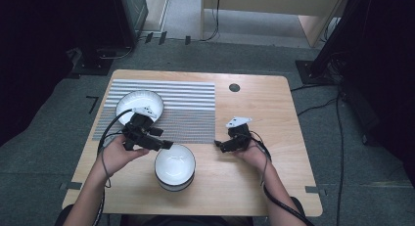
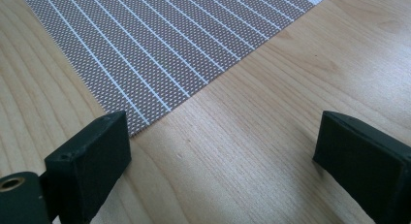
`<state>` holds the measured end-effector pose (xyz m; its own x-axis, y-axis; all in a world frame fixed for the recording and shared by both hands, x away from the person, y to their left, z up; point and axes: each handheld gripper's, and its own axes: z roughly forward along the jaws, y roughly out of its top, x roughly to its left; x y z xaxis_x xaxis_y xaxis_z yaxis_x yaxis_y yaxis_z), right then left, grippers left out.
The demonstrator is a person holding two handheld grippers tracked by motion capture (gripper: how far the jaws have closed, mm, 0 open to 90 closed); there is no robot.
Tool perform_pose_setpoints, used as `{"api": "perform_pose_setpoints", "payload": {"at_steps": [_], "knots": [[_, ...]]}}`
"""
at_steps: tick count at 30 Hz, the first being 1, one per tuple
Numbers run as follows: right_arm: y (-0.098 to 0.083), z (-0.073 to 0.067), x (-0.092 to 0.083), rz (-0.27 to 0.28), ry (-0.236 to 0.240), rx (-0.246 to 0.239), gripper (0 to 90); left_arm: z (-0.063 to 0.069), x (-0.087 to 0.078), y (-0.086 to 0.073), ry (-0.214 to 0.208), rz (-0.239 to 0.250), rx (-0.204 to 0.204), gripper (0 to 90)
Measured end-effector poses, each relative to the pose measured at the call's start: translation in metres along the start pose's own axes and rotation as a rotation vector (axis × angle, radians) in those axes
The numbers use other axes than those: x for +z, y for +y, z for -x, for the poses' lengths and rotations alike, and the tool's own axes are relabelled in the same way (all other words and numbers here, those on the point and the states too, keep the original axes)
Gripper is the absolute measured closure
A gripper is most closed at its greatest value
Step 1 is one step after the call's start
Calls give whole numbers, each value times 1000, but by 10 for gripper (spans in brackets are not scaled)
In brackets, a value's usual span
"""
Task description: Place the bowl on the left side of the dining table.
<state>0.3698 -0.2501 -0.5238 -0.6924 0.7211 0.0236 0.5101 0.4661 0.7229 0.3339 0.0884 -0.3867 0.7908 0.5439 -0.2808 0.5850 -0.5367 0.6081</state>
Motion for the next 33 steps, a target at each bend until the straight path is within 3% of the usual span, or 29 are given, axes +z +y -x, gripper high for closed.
{"api": "perform_pose_setpoints", "payload": {"at_steps": [7, 14, 33], "knots": [[0, 0, 0, 0, 0, 0, 53, 0, 9, -2, -42, -2, 24, 267], [0, 0, 0, 0, -1, -1, 53, -1, 17, -4, -41, -16, 35, 289], [0, 0, 0, 0, 0, 0, 53, -1, 33, -6, -48, -56, 14, 384]]}}
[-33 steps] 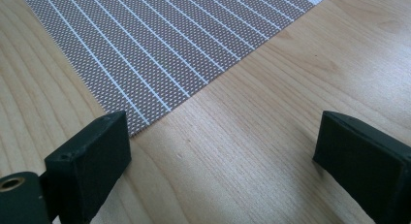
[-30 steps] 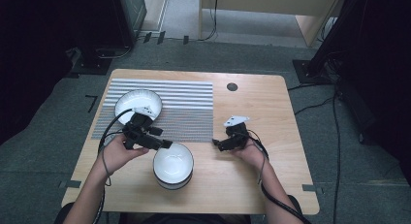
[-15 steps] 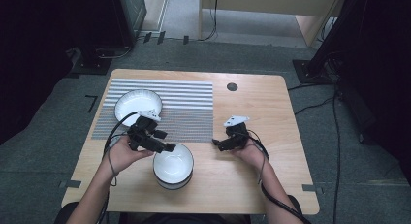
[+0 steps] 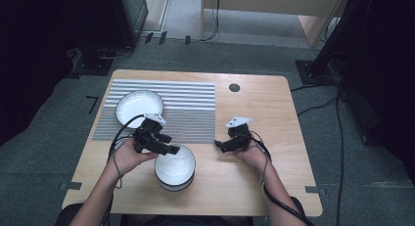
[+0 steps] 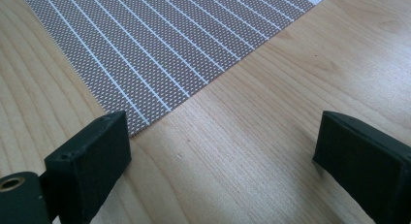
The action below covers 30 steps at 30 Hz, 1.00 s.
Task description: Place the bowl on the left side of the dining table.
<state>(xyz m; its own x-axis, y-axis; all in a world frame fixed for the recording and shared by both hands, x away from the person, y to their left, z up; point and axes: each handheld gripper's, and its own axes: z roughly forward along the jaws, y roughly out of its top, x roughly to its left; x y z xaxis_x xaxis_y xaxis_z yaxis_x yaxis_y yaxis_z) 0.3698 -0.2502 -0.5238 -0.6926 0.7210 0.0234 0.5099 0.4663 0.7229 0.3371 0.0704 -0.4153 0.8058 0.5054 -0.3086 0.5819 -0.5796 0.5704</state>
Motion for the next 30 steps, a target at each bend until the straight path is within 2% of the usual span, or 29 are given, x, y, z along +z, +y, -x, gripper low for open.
{"api": "perform_pose_setpoints", "payload": {"at_steps": [7, 10, 14, 18, 24, 30], "knots": [[0, 0, 0, 0, 0, 0, 53, 0, 1, -1, -17, -16, -4, 480], [0, 0, 0, 0, 0, 0, 53, 2, 1, -1, -29, -20, -2, 560], [0, 0, 0, 0, 0, 0, 53, 4, 2, -1, -43, -23, 20, 661], [0, 0, 0, 0, 0, 0, 53, 3, 4, -2, -61, -43, 8, 738], [0, 0, 0, 0, 0, 0, 53, 2, 4, -3, -72, -39, 3, 747], [0, 0, 0, 0, 0, -2, 53, 1, 4, -4, -74, -33, 19, 752]]}}
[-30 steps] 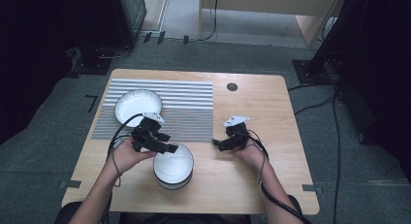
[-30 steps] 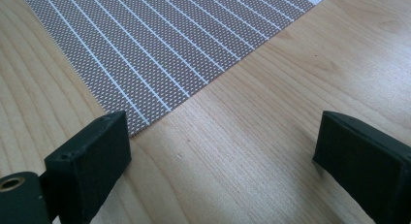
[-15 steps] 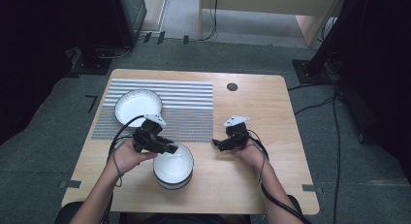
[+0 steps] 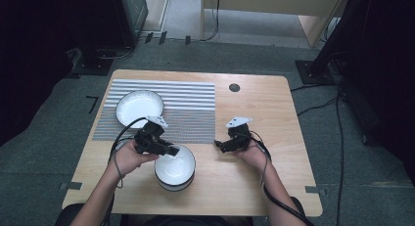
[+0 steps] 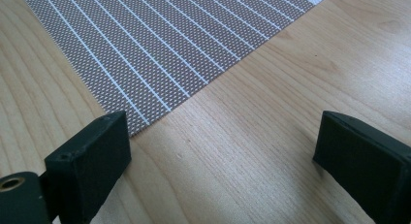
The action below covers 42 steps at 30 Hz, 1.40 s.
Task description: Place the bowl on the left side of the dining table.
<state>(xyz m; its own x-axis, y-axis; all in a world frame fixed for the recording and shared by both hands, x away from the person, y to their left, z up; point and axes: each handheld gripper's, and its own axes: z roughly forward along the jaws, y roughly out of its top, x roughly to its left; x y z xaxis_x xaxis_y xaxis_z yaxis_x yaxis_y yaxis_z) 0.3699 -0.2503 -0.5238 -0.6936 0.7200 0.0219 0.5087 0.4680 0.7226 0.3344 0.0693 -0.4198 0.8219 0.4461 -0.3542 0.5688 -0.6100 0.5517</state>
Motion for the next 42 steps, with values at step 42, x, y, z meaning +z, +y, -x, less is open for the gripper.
{"api": "perform_pose_setpoints", "payload": {"at_steps": [42], "knots": [[0, 0, 0, 0, 0, 1, 53, 4, -27, 2, -24, 22, 7, 785]]}}
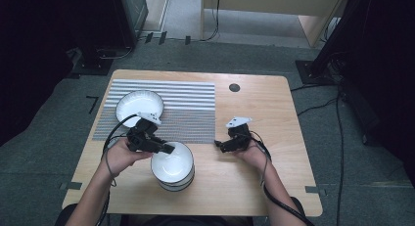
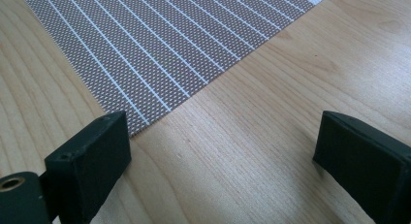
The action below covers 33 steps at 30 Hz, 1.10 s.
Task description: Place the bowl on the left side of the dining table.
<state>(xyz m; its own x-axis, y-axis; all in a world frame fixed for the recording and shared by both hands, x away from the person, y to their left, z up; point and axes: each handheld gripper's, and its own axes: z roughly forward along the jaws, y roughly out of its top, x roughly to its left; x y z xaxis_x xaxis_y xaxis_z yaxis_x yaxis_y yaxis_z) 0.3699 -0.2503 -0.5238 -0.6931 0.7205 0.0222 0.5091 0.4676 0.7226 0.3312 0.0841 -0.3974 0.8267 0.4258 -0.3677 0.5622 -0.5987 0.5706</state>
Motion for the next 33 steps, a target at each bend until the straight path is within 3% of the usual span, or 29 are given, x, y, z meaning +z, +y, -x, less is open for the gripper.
{"api": "perform_pose_setpoints", "payload": {"at_steps": [5, 19, 33], "knots": [[0, 0, 0, 0, 0, 0, 53, -3, -4, -1, -33, 0, -5, 784], [-2, -2, -2, 2, -13, 11, 58, -11, -20, 0, -40, 27, -19, 787], [-4, -4, -5, 3, -18, 17, 59, -19, -36, -1, -2, 51, -29, 786]]}}
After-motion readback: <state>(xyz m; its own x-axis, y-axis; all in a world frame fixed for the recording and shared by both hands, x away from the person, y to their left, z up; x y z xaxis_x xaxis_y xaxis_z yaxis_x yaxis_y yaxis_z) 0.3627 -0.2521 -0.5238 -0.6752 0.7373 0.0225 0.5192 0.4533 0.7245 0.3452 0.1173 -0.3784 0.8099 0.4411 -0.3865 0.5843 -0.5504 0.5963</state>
